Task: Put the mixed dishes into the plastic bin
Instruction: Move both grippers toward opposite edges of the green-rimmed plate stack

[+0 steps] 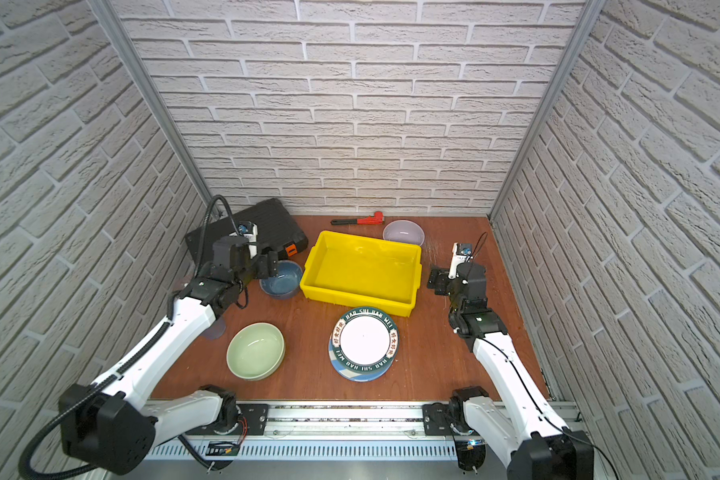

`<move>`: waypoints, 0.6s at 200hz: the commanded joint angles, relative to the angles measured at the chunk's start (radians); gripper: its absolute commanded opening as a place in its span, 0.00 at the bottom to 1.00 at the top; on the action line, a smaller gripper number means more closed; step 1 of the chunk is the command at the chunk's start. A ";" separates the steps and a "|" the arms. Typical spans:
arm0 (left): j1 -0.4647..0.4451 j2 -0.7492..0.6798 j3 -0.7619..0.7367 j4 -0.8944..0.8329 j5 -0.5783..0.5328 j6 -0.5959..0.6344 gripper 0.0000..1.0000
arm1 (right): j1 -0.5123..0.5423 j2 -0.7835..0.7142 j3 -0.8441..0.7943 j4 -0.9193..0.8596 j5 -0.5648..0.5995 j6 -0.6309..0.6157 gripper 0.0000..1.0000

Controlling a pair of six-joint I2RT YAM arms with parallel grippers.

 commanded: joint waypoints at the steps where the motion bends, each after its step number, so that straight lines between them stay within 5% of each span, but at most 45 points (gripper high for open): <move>1: -0.027 -0.013 0.050 -0.171 0.112 -0.054 0.95 | 0.009 -0.042 0.043 -0.238 -0.080 0.096 0.89; 68: -0.127 -0.104 -0.013 -0.279 0.355 -0.192 0.96 | 0.021 -0.102 0.054 -0.433 -0.314 0.157 0.84; 120: -0.251 -0.099 -0.083 -0.237 0.422 -0.370 0.83 | 0.030 -0.128 0.023 -0.505 -0.408 0.160 0.83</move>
